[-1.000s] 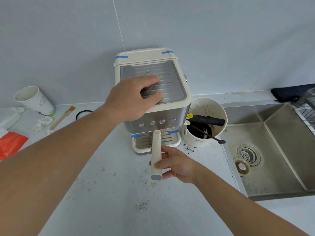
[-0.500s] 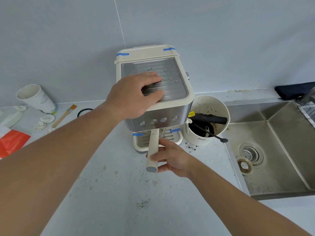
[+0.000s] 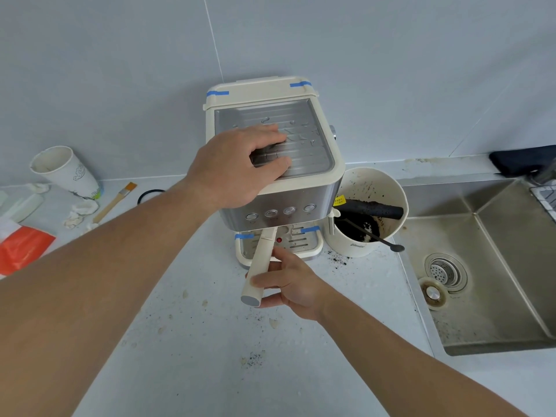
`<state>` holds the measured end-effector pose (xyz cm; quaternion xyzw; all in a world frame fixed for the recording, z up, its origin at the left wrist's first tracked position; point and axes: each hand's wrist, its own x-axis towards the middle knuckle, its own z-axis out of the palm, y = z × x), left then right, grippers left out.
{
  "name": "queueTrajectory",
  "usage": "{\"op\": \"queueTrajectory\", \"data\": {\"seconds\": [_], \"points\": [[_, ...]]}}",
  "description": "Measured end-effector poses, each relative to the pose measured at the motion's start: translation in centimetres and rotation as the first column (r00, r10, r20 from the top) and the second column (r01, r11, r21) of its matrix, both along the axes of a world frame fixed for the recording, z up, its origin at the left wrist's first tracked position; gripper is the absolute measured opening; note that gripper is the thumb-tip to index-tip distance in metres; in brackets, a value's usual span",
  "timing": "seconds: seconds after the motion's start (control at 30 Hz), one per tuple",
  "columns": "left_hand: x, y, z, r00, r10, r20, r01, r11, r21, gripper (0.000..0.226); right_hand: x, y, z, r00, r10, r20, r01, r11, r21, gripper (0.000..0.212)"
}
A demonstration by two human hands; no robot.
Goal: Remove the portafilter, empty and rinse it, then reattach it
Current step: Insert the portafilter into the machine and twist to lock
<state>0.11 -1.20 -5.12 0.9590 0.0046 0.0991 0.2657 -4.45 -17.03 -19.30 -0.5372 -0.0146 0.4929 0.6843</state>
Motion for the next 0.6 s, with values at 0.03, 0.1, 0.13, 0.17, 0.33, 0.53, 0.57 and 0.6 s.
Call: {"op": "queueTrajectory", "data": {"seconds": [0.03, 0.1, 0.13, 0.17, 0.33, 0.53, 0.57, 0.6], "points": [[0.0, 0.0, 0.0, 1.000, 0.000, -0.001, 0.000, 1.000, 0.001, 0.053, -0.1, 0.2, 0.0, 1.000, -0.011, -0.001, 0.011, 1.000, 0.001, 0.058], [0.1, 0.0, -0.1, 1.000, 0.001, 0.000, -0.001, 1.000, 0.000, 0.053, -0.2, 0.6, 0.0, 0.999, -0.038, -0.003, 0.038, 0.999, 0.015, 0.056], [0.1, 0.0, -0.1, 1.000, 0.001, 0.003, -0.001, 1.000, 0.001, 0.052, -0.3, 0.9, -0.1, 0.998, -0.055, -0.008, 0.055, 0.998, 0.027, 0.055], [0.1, 0.0, -0.1, 1.000, 0.002, 0.006, -0.002, 1.000, 0.002, 0.052, -0.4, 1.2, -0.1, 0.997, -0.072, -0.014, 0.072, 0.997, 0.040, 0.053], [0.1, 0.0, -0.1, 1.000, 0.005, 0.014, -0.005, 1.000, -0.005, 0.053, -1.1, 3.0, -0.4, 0.986, -0.165, -0.026, 0.166, 0.983, 0.083, 0.047], [0.1, 0.0, 0.0, 1.000, 0.004, 0.009, -0.004, 1.000, -0.013, 0.051, -1.6, 4.8, -0.4, 0.970, -0.242, -0.013, 0.242, 0.963, 0.120, 0.043], [0.1, 0.0, 0.0, 1.000, 0.005, 0.008, -0.005, 1.000, -0.013, 0.051, -1.7, 5.0, -0.4, 0.969, -0.248, -0.015, 0.248, 0.961, 0.126, 0.043], [0.1, 0.0, 0.0, 1.000, 0.007, 0.008, -0.007, 1.000, -0.013, 0.050, -1.7, 5.2, -0.4, 0.968, -0.252, -0.019, 0.252, 0.959, 0.132, 0.043]]}}
